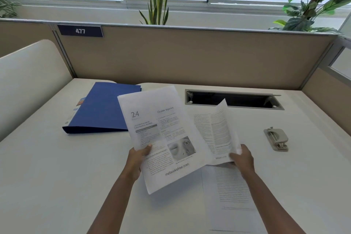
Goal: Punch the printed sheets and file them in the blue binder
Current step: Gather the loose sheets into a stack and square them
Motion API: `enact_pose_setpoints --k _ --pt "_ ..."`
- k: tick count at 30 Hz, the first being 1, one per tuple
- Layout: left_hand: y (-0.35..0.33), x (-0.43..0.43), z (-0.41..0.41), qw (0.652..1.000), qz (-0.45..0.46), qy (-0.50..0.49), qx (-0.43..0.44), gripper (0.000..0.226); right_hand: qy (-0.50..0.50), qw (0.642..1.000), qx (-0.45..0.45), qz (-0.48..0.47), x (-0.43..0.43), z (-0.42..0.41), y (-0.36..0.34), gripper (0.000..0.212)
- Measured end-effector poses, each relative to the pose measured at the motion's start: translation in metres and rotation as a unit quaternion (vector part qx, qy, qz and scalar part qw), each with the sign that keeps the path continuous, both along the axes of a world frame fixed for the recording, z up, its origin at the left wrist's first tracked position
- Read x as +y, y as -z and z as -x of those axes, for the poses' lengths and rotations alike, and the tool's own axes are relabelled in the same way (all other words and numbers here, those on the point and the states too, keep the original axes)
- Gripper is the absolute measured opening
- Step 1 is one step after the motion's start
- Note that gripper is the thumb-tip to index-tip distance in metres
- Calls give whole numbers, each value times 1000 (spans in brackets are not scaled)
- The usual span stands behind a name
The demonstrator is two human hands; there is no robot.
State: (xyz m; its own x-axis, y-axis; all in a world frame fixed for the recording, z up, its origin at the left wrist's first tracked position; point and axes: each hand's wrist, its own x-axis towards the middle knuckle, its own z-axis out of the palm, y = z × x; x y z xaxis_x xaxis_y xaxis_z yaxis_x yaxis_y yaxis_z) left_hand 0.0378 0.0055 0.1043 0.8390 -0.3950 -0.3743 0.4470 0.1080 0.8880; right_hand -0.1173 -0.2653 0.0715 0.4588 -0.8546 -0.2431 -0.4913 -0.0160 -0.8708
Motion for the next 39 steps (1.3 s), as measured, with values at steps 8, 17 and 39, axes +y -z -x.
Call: enact_pose_setpoints --k 8,17,39 --pt "1 -3 2 997 64 21 31 25 -123 933 -200 -273 46 -1 -25 40" --pt "5 -4 3 998 59 22 0 26 -214 906 -184 -316 65 -5 -35 33" --pt "12 1 -1 968 218 -22 125 35 -200 898 364 147 96 9 -15 91"
